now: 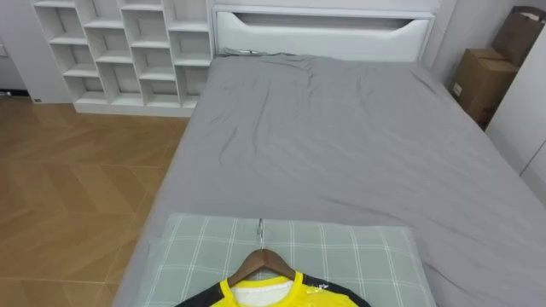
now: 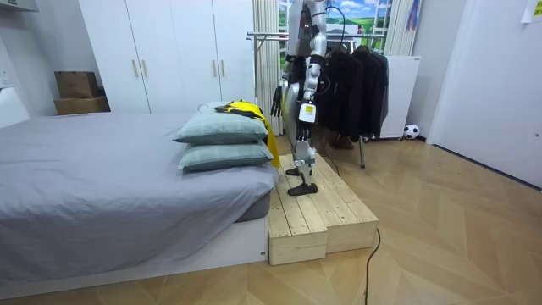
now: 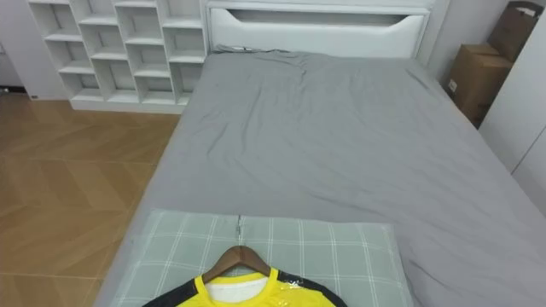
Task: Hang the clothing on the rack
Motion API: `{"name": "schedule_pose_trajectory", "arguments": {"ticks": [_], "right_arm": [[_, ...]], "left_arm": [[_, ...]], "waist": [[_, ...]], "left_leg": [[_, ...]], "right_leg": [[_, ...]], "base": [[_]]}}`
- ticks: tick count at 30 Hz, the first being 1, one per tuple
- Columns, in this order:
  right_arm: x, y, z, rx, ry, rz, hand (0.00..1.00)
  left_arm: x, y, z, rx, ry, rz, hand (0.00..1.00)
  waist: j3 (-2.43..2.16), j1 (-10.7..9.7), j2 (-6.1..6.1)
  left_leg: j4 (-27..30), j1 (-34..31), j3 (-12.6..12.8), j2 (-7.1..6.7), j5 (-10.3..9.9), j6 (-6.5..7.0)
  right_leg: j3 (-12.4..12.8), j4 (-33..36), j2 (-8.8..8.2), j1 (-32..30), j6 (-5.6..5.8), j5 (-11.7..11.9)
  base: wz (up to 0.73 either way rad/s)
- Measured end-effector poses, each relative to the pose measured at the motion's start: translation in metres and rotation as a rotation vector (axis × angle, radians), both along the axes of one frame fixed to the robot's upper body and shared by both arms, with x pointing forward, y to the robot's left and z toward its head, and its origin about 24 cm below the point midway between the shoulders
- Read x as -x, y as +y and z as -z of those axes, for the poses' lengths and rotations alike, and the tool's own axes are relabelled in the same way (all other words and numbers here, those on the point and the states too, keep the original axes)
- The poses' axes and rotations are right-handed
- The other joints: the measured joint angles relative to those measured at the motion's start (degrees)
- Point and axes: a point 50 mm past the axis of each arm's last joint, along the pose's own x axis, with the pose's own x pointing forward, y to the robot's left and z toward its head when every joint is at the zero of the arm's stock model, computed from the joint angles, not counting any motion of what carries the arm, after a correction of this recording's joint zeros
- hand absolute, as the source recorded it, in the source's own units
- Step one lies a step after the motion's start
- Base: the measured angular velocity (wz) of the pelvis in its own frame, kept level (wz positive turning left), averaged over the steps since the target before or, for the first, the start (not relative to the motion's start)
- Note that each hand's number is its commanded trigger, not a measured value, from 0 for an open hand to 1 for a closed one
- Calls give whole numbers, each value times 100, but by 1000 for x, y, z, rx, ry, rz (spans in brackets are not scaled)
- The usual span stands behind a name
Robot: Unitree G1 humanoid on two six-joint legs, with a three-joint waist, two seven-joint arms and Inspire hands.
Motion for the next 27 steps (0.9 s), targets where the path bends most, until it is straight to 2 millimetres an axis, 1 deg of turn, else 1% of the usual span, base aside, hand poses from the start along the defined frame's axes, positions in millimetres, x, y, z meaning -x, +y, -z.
{"name": "schedule_pose_trajectory", "arguments": {"ticks": [7, 13, 18, 21, 27], "right_arm": [[0, 0, 0, 2, -1, -2, 0], [-1, -1, 0, 16, -1, 0, 0], [-1, -1, 0, 18, -6, 0, 0], [-2, -2, 0, 20, -10, -1, 0], [-2, -2, 0, 21, -9, 0, 0]], "left_arm": [[-2, 0, 0, -3, 6, 17, 0], [-1, -2, 0, -6, 7, 17, 0], [-1, -2, 0, -6, 8, 19, 0], [-2, -3, 1, -4, 9, 35, 0], [-2, -3, 1, -7, 12, 35, 0]], "waist": [[-12, 8, 33], [-3, 4, 81], [2, -12, 100], [15, -13, 114], [15, -11, 119]], "left_leg": [[16, -3, 1, 1, 0, 0], [20, -1, 5, 4, 0, 0], [19, -10, -3, 4, -1, -1], [19, -20, -5, 4, -1, -1], [7, -13, -3, 4, -1, -2]], "right_leg": [[15, -1, 2, 3, 0, 0], [16, -3, 4, 3, 0, 0], [16, -3, 5, 2, 0, 0], [12, -3, 5, -7, 0, 0], [6, -7, 5, -10, 0, 0]], "base": [[0], [0], [0], [0], [0]]}}
